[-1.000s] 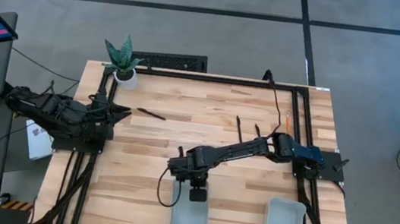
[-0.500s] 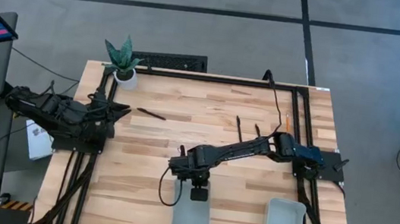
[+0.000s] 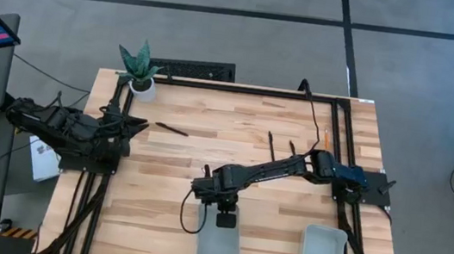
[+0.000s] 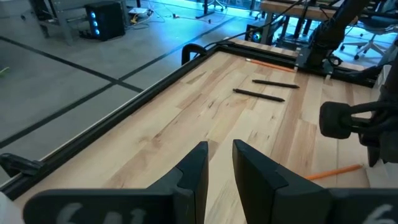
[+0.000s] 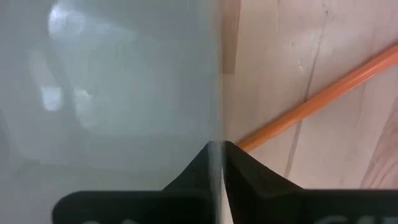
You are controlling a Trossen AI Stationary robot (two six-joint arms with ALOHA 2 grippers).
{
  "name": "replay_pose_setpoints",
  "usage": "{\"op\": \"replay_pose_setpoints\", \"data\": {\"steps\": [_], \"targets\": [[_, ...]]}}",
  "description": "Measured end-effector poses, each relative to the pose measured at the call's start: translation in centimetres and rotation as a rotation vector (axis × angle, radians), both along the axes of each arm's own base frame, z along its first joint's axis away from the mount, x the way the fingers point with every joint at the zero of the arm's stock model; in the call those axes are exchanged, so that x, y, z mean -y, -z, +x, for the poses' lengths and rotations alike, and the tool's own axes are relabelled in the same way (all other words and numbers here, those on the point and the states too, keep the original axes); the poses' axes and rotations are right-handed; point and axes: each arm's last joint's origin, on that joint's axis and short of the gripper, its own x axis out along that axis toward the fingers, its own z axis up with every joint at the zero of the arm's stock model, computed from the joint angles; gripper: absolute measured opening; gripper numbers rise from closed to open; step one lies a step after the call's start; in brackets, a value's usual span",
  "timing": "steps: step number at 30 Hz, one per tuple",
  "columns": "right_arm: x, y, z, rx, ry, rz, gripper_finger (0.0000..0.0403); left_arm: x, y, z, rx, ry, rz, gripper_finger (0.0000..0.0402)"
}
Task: Sort pens & pencils
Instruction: Move the left gray bin to the bottom right of the table
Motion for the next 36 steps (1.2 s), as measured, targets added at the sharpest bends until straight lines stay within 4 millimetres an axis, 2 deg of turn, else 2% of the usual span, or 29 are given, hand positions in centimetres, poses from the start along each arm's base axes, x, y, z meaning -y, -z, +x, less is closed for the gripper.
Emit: {"op": "replay_pose_setpoints", "data": {"steps": [8, 15, 23, 30, 36], "targets": [[-0.01, 0.01, 0.04, 0.006, -0.005, 0.0, 0.0021, 0.0, 0.0, 0.0, 0.0, 0.0, 0.0, 0.0064], [-0.02, 0.02, 0.09, 0.009, -0.007, 0.002, 0.0049, 0.0, 0.0, 0.0, 0.0, 0.0, 0.0, 0.0064], [-0.01, 0.02, 0.09, 0.01, -0.008, 0.001, 0.0024, 0.0, 0.0, 0.0, 0.0, 0.0, 0.0, 0.0064], [0.01, 0.02, 0.1, 0.01, -0.007, 0.001, 0.0044, 0.0, 0.0, 0.0, 0.0, 0.0, 0.0, 0.0064], [0.03, 0.02, 0.1, 0.01, -0.008, 0.001, 0.002, 0.0, 0.0, 0.0, 0.0, 0.0, 0.0, 0.0064]]}}
